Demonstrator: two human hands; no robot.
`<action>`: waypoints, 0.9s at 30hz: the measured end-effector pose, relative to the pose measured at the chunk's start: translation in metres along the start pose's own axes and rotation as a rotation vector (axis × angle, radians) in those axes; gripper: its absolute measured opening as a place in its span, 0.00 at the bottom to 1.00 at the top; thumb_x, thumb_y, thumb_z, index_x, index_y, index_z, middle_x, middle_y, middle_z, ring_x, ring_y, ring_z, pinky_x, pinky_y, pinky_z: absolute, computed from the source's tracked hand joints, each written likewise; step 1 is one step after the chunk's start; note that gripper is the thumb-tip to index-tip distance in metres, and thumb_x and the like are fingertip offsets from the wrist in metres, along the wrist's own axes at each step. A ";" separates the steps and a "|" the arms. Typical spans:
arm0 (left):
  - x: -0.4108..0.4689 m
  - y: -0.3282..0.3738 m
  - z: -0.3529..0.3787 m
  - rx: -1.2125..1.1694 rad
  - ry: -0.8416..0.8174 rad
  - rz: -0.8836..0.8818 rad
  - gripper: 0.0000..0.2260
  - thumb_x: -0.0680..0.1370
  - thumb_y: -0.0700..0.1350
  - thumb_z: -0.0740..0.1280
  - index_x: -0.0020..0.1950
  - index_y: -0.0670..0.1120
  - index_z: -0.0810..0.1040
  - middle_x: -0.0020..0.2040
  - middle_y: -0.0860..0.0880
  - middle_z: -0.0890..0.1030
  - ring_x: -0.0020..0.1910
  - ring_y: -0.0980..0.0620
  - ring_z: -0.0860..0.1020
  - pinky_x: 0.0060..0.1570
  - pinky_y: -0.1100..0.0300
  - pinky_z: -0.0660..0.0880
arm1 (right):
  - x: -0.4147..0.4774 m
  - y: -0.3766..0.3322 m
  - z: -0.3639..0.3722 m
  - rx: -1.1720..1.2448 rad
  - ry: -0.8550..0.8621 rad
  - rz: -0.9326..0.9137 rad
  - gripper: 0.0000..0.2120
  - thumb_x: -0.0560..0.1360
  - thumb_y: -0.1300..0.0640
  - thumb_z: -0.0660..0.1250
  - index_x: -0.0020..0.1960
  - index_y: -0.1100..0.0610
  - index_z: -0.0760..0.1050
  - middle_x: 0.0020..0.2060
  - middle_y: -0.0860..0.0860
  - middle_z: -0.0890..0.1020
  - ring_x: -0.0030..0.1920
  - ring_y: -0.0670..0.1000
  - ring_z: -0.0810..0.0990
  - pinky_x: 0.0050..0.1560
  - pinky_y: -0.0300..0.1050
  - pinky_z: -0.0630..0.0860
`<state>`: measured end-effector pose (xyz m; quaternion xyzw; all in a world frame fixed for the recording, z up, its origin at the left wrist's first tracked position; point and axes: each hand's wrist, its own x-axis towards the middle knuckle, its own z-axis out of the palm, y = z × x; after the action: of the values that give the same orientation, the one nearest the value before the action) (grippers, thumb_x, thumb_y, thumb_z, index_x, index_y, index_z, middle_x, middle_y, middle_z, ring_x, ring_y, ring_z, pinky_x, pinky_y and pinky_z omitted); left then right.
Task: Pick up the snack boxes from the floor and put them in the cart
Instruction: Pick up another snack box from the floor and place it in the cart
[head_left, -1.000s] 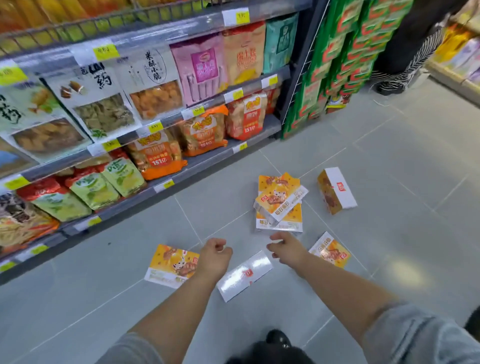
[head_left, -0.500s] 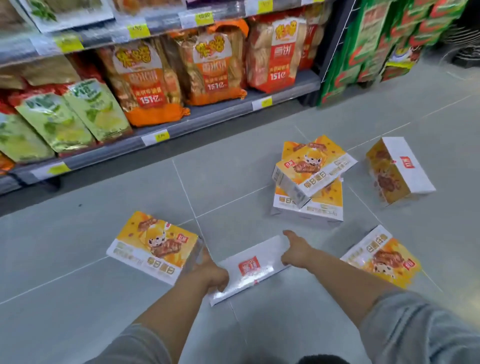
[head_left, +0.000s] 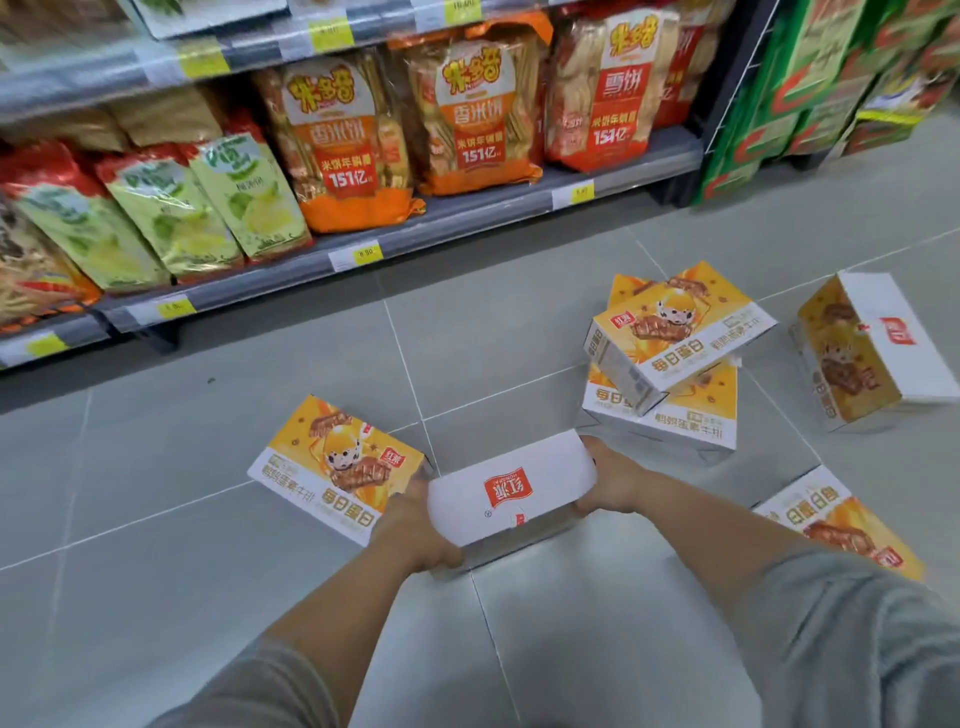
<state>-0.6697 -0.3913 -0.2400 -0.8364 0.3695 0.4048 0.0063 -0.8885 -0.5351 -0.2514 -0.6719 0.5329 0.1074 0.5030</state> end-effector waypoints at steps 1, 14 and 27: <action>-0.001 0.001 -0.014 -0.032 -0.002 -0.002 0.44 0.58 0.50 0.76 0.70 0.54 0.58 0.55 0.48 0.73 0.54 0.46 0.76 0.44 0.57 0.78 | 0.001 -0.010 -0.007 0.002 0.003 -0.012 0.45 0.63 0.65 0.77 0.74 0.54 0.57 0.65 0.52 0.71 0.65 0.55 0.71 0.56 0.45 0.73; -0.200 0.051 -0.308 -0.101 0.132 0.090 0.40 0.64 0.48 0.77 0.70 0.53 0.59 0.56 0.49 0.71 0.54 0.47 0.73 0.54 0.52 0.77 | -0.157 -0.259 -0.162 -0.184 0.025 -0.328 0.53 0.57 0.61 0.81 0.74 0.49 0.55 0.64 0.48 0.68 0.66 0.51 0.68 0.63 0.49 0.72; -0.415 0.042 -0.508 -0.349 0.158 0.062 0.38 0.67 0.43 0.74 0.72 0.54 0.57 0.55 0.49 0.70 0.55 0.45 0.75 0.46 0.52 0.81 | -0.347 -0.492 -0.248 -0.147 -0.075 -0.462 0.56 0.55 0.61 0.78 0.76 0.47 0.52 0.66 0.48 0.70 0.64 0.51 0.69 0.60 0.46 0.72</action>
<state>-0.5204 -0.3250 0.3963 -0.8422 0.3185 0.3959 -0.1803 -0.7219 -0.5567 0.3776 -0.8062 0.3371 0.0528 0.4833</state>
